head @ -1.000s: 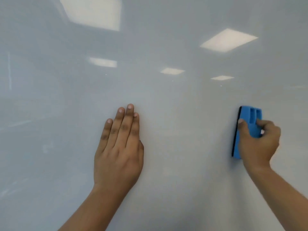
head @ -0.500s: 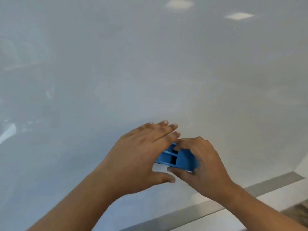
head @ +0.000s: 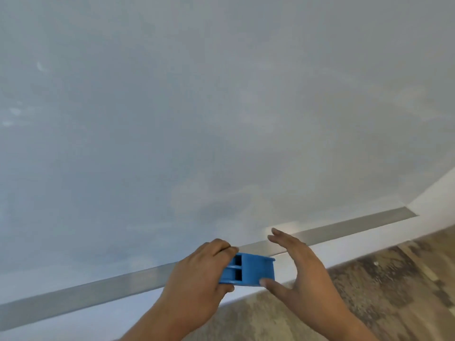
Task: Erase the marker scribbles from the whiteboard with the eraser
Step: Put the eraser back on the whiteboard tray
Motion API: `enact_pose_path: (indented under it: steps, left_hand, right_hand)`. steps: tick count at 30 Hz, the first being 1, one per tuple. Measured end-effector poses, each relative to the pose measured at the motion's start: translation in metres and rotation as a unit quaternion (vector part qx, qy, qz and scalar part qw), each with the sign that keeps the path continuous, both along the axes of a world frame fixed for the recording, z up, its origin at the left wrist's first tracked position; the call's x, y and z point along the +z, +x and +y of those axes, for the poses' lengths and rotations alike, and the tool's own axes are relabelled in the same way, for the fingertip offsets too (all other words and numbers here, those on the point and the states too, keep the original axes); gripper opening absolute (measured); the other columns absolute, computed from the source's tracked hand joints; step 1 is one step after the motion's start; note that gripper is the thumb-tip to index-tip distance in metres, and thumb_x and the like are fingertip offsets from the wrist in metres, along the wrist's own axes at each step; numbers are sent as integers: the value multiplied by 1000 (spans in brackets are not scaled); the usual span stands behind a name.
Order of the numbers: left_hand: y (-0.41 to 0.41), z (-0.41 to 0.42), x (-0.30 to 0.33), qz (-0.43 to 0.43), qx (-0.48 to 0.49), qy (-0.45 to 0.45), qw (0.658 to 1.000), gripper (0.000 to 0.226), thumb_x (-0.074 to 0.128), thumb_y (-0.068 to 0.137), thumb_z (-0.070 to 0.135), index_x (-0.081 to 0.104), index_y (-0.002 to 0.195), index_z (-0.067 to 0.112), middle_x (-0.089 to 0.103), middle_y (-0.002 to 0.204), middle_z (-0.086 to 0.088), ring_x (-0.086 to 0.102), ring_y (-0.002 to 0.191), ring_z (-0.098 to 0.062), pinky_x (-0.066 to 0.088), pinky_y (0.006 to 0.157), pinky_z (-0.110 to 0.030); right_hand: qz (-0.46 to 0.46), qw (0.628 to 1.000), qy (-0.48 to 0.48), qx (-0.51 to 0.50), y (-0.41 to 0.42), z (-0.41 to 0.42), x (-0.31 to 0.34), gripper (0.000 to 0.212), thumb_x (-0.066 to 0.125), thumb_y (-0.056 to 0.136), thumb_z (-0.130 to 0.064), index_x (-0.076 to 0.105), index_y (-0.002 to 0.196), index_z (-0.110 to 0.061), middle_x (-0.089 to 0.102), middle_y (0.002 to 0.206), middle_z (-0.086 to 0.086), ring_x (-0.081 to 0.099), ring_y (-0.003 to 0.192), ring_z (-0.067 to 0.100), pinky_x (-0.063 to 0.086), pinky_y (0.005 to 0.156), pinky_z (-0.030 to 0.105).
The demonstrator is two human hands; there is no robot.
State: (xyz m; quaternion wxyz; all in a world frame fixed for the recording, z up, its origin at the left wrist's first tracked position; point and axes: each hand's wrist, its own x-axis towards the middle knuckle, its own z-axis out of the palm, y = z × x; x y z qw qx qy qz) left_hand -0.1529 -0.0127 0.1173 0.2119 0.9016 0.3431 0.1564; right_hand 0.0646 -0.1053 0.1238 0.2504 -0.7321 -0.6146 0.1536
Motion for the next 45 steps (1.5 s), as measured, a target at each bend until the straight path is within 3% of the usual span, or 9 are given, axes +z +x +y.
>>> enact_pose_path:
  steps: [3,8,12,16,22,28,32,40,45]
  left_hand:
    - [19,-2,-30,-23,40,-50,998,59,69,89,37,43,142,37,41,136,26,44,120,0,36,101,-14]
    - [67,-2,-68,-46,70,-97,992,56,72,88,32,49,138,36,45,135,27,43,121,3,35,107,-13]
    - [115,1,-86,-9,59,-69,996,55,74,85,34,55,136,33,55,136,21,44,123,-5,35,108,-21]
    - [154,6,-104,-23,104,-76,991,58,74,87,28,53,140,26,55,142,13,44,129,-9,32,109,-20]
    - [183,28,-124,-4,158,-104,982,68,74,88,25,43,148,26,48,145,10,42,131,-12,35,109,-24]
    - [199,50,-144,83,207,-120,967,55,68,91,21,47,142,23,45,139,8,49,119,-15,50,97,-31]
    - [209,46,-154,141,236,-97,957,53,66,94,28,45,142,27,50,140,11,49,121,-16,44,100,-30]
    - [214,34,-165,159,248,-89,952,58,55,101,28,28,152,22,33,152,7,47,124,-17,49,97,-31]
    - [209,27,-167,137,250,-82,955,45,53,102,31,41,144,21,31,155,5,49,126,-16,48,101,-30]
  right_hand:
    - [151,976,-52,-147,31,-10,-27,68,82,80,-37,46,138,-40,50,138,-20,51,121,-1,48,96,24]
    - [339,912,-146,-176,68,-11,-66,65,81,68,-53,66,124,-23,70,118,-17,68,94,-5,52,78,22]
    - [409,878,-152,-196,77,7,-71,23,73,90,-25,70,113,-23,74,105,-7,68,95,6,51,71,22]
    - [385,881,-116,-249,105,26,-93,22,71,91,-16,66,112,-18,69,112,-2,66,95,16,51,79,32]
    - [421,860,-175,-228,149,46,-117,34,67,94,-24,64,127,-19,65,121,-1,60,113,18,47,95,36]
    - [419,870,-179,-188,166,78,-133,24,69,92,-21,67,115,-21,68,110,-3,61,99,10,46,85,29]
    - [415,866,-208,-184,168,88,-144,28,69,92,-22,66,119,-16,66,101,-8,62,99,15,46,87,31]
    - [390,882,-220,-150,174,81,-151,24,68,93,-27,58,109,-40,63,119,-3,60,114,20,47,100,37]
    - [349,900,-216,-145,171,75,-154,50,67,94,-26,50,141,-24,51,132,-6,50,122,17,41,104,35]
